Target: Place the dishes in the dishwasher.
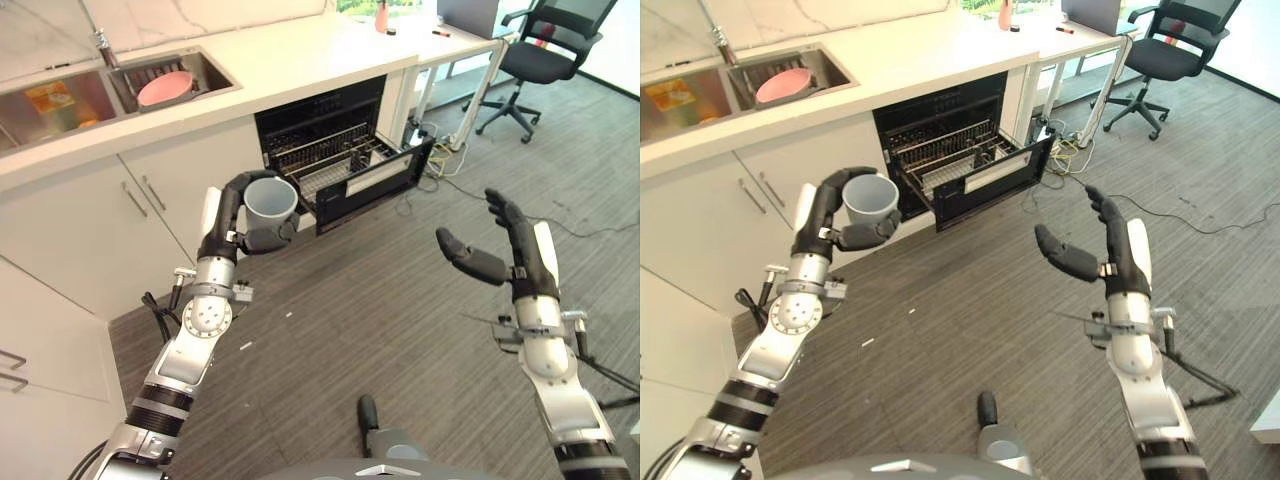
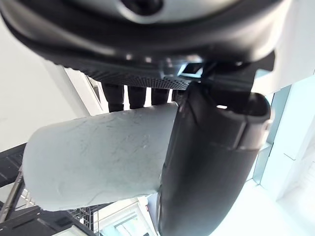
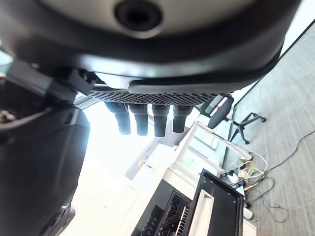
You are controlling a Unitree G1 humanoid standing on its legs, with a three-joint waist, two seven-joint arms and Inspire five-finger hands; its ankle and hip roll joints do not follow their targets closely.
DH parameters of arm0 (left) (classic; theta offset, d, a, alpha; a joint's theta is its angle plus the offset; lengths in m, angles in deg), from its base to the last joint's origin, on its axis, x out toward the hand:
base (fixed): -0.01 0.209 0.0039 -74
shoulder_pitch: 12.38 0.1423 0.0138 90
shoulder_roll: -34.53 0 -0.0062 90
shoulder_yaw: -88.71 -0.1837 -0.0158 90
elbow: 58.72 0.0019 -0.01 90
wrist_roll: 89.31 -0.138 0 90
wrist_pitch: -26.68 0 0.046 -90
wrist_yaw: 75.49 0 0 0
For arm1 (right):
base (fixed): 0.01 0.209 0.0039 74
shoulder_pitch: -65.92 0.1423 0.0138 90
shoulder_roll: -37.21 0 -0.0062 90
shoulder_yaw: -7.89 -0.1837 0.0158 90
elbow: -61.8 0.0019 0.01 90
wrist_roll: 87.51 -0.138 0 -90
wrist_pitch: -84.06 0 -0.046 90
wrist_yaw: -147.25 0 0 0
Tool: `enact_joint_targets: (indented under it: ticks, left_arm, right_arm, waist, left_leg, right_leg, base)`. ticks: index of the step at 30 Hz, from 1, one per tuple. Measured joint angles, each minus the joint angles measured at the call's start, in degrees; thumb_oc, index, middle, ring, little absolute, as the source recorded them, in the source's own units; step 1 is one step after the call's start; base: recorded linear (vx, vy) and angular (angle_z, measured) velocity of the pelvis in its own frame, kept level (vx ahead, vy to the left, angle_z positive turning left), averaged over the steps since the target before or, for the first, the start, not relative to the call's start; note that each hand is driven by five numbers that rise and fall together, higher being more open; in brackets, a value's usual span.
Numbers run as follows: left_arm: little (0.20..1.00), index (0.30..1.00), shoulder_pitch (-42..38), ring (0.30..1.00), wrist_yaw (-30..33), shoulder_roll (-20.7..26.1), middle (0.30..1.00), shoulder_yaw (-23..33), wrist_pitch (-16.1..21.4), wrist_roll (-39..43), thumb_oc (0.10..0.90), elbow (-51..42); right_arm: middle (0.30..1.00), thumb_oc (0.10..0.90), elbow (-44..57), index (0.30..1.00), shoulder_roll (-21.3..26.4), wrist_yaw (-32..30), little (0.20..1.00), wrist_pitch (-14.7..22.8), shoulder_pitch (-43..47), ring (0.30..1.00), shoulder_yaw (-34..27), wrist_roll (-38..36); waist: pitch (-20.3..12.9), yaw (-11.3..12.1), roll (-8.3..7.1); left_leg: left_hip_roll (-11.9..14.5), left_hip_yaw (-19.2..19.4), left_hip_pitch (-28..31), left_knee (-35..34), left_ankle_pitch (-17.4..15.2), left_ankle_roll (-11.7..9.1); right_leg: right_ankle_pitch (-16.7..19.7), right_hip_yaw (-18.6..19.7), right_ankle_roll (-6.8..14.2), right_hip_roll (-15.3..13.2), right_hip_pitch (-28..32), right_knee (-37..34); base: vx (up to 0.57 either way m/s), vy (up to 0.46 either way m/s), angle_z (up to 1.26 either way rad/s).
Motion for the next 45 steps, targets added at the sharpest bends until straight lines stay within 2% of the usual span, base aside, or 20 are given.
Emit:
enact_joint_targets:
  ticks: [2,3,5,6,7,8,9,10,12,17,19,21,24,28,31,34,35,38,40,45]
  left_arm:
    - [0.300,0.300,0.72,0.300,0.25,-0.17,0.300,1.26,0.00,0.07,0.400,-0.35]
    - [0.300,0.300,0.97,0.300,0.83,-0.77,0.300,1.37,0.14,0.08,0.400,-0.92]
    - [0.300,0.300,2.90,0.300,1.79,-1.36,0.300,1.27,1.02,0.20,0.400,-3.26]
    - [0.300,0.300,4.49,0.300,1.67,-1.35,0.300,1.15,1.03,0.35,0.400,-4.00]
    - [0.300,0.300,6.68,0.300,1.34,-2.73,0.300,1.16,1.34,1.03,0.400,-4.65]
    - [0.300,0.300,7.56,0.300,1.33,-4.85,0.300,1.47,1.63,1.41,0.400,-5.20]
    - [0.300,0.300,7.69,0.300,0.97,-4.99,0.300,1.43,2.34,1.33,0.400,-5.01]
    - [0.300,0.300,8.38,0.300,0.88,-5.94,0.300,1.09,2.09,1.47,0.400,-4.37]
    - [0.300,0.300,8.45,0.300,0.88,-5.76,0.300,1.19,2.09,1.36,0.400,-2.74]
    - [0.300,0.300,8.18,0.300,2.38,-8.55,0.300,1.56,2.18,11.29,0.400,-8.08]
    - [0.300,0.300,6.91,0.300,1.90,-10.10,0.300,0.40,2.44,16.57,0.400,-14.26]
    - [0.300,0.300,-0.67,0.300,1.80,-3.58,0.300,-1.35,2.03,18.30,0.400,-21.67]
    - [0.300,0.300,-9.42,0.300,3.24,0.92,0.300,-2.76,7.13,13.27,0.400,-23.74]
    - [0.300,0.300,-10.84,0.300,3.53,0.13,0.300,-2.51,9.96,9.34,0.400,-21.44]
    - [0.300,0.300,-8.43,0.300,3.31,-0.05,0.300,-3.21,8.24,9.59,0.400,-17.27]
    - [0.300,0.300,-3.23,0.300,3.08,0.57,0.300,-3.24,5.73,10.09,0.400,-15.70]
    - [0.300,0.300,-1.83,0.300,3.41,0.58,0.300,-2.65,5.68,10.10,0.400,-15.76]
    - [0.300,0.300,-1.67,0.300,3.12,0.95,0.300,-2.22,5.45,10.10,0.400,-15.71]
    - [0.300,0.300,-0.78,0.300,2.83,-0.49,0.300,-2.66,5.42,10.04,0.400,-15.79]
    - [0.300,0.300,-0.50,0.300,2.69,-0.36,0.300,-2.49,5.56,9.95,0.400,-15.94]
  right_arm:
    - [0.900,0.800,0.20,0.900,0.04,0.03,0.900,0.05,0.60,0.900,1.28,-1.21]
    - [0.900,0.800,0.67,0.900,0.27,-0.11,0.900,0.48,0.63,0.900,0.91,-1.25]
    - [0.900,0.800,0.71,0.900,-2.37,-1.65,0.900,1.21,2.77,0.900,0.45,-1.89]
    - [0.900,0.800,0.83,0.900,-3.65,-1.87,0.900,1.48,3.30,0.900,1.16,-3.08]
    - [0.900,0.800,0.56,0.900,-3.85,-1.89,0.900,1.91,3.55,0.900,1.46,-3.47]
    - [0.900,0.800,1.26,0.900,-1.83,-1.87,0.900,2.25,4.47,0.900,1.53,-4.02]
    - [0.900,0.800,2.87,0.900,-0.61,-1.95,0.900,2.35,4.20,0.900,1.43,-5.24]
    - [0.900,0.800,2.85,0.900,-0.40,-2.00,0.900,2.24,4.06,0.900,1.28,-5.87]
    - [0.900,0.800,2.36,0.900,-0.59,-2.66,0.900,2.19,2.71,0.900,1.87,-5.58]
    - [0.900,0.800,3.71,0.900,1.29,-3.79,0.900,2.16,1.09,0.900,3.06,-5.48]
    - [0.900,0.800,4.67,0.900,0.71,-3.75,0.900,2.16,1.07,0.900,3.20,-5.56]
    - [0.900,0.800,7.43,0.900,-0.37,-2.67,0.900,2.34,-1.38,0.900,3.21,-5.54]
    - [0.900,0.800,8.66,0.900,-2.22,-1.92,0.900,2.36,-5.07,0.900,2.39,-5.47]
    - [0.900,0.800,9.38,0.900,-2.37,-1.73,0.900,2.65,-3.48,0.900,2.42,-5.62]
    - [0.900,0.800,9.28,0.900,-2.46,-1.08,0.900,2.66,-3.15,0.900,3.46,-5.70]
    - [0.900,0.800,8.74,0.900,-3.98,-0.50,0.900,2.65,-2.31,0.900,3.40,-5.86]
    - [0.900,0.800,9.05,0.900,-3.50,0.17,0.900,3.30,-1.87,0.900,3.21,-5.86]
    - [0.900,0.800,8.89,0.900,-3.39,0.44,0.900,4.08,-2.14,0.900,3.11,-5.84]
    - [0.900,0.800,7.59,0.900,-2.89,0.45,0.900,4.08,-2.54,0.900,2.73,-5.86]
    - [0.900,0.800,6.48,0.900,-2.91,0.44,0.900,4.02,-2.06,0.900,2.73,-5.98]
  waist:
    - [0.45,2.72,-2.80]
    - [0.60,4.05,-3.80]
    - [2.29,6.06,-6.25]
    - [2.80,6.85,-7.29]
    - [3.42,6.96,-4.49]
    - [3.79,7.66,-0.07]
    - [3.71,7.15,-0.24]
    - [4.35,6.64,2.95]
    - [4.32,7.38,3.40]
    - [3.80,8.92,2.11]
    - [3.84,9.08,0.93]
    - [2.51,8.76,0.74]
    - [-1.83,5.75,-1.23]
    - [-2.47,6.09,-0.60]
    - [-2.28,5.67,-1.52]
    - [-1.28,6.73,-0.98]
    - [-0.50,6.84,-0.18]
    - [1.02,5.27,-1.72]
    - [1.15,5.03,-1.61]
    - [1.21,6.64,-1.01]
  left_leg:
    - [1.64,0.69,-10.35,25.56,-0.91,-1.16]
    - [2.51,-1.45,-17.87,39.54,4.39,-0.77]
    - [-2.26,-6.21,-29.18,55.07,5.80,0.35]
    - [-4.37,-4.13,-30.82,50.78,4.53,0.83]
    - [-2.92,-1.90,-30.46,39.72,3.81,1.44]
    - [1.30,-0.37,-31.06,30.04,4.28,0.46]
    - [1.55,3.15,-30.96,18.30,5.68,-0.56]
    - [3.47,3.34,-29.07,6.83,6.38,0.15]
    - [2.70,3.02,-27.66,-4.11,7.47,0.91]
    - [-0.61,2.51,-27.54,-4.67,10.68,1.95]
    - [-2.15,3.90,-28.28,-2.93,12.65,5.73]
    - [-2.19,7.29,-24.20,-0.93,15.22,13.95]
    - [-3.04,5.19,-20.67,-4.21,16.80,13.17]
    - [-5.64,1.03,-15.93,-5.52,15.83,14.13]
    - [-6.70,-0.10,-14.13,-5.41,15.60,13.86]
    - [-4.31,0.82,-13.26,-4.10,14.11,13.08]
    - [-2.48,-3.11,-11.85,-4.42,8.88,14.62]
    - [-2.57,-4.72,-11.68,-4.61,10.33,8.96]
    - [-2.70,-6.03,-11.11,-4.14,9.91,5.94]
    - [0.19,-5.40,-10.72,-3.90,9.52,1.95]
  right_leg:
    - [-2.44,1.70,-4.18,1.12,1.62,1.58]
    - [-2.97,2.14,-6.55,1.57,1.83,2.53]
    - [-4.34,4.34,-7.43,1.27,2.98,3.05]
    - [-5.67,4.75,-4.79,0.66,5.24,0.74]
    - [-11.51,0.53,1.73,0.74,5.31,3.60]
    - [-16.23,1.76,-4.96,1.82,0.44,17.60]
    - [-21.35,3.65,-3.35,-1.79,1.04,18.94]
    - [-21.18,4.80,-2.42,1.73,3.63,17.28]
    - [-18.53,3.37,-4.49,2.32,8.20,11.95]
    - [-17.18,-0.86,-5.28,3.40,17.90,3.82]
    - [-18.36,1.64,-3.33,3.39,21.08,2.50]
    - [-21.61,6.58,1.80,5.04,27.27,4.19]
    - [-25.95,5.32,3.23,2.95,19.44,18.40]
    - [-24.73,6.72,8.51,-3.94,8.49,14.82]
    - [-19.80,8.25,9.01,-3.64,5.38,15.42]
    - [-18.64,7.38,10.20,-0.95,-0.74,30.82]
    - [-20.63,5.69,7.72,1.66,-5.39,36.48]
    - [-17.93,9.31,6.08,3.06,-7.18,25.05]
    - [-11.85,10.03,-0.06,3.72,-3.25,16.20]
    - [-11.80,8.59,0.16,6.10,-2.08,15.28]
  base:
    - [0.16,-0.271,-0.41]
    - [0.21,-0.131,-0.38]
    - [0.29,-0.046,-0.54]
    - [0.40,0.043,-0.71]
    - [0.44,0.101,-0.84]
    - [0.49,0.172,-0.57]
    - [0.42,0.148,-0.45]
    - [0.29,0.089,-0.28]
    - [0.23,0.041,-0.62]
    - [0.25,0.112,-0.57]
    - [0.40,0.269,-0.56]
    - [0.24,0.230,-0.22]
    - [0.19,0.258,0.17]
    - [0.15,0.241,0.04]
    - [0.10,0.213,0.50]
    - [0.17,0.146,0.42]
    - [0.21,0.091,0.54]
    - [0.11,0.058,0.81]
    - [0.00,0.017,0.72]
    - [0.01,-0.031,0.09]
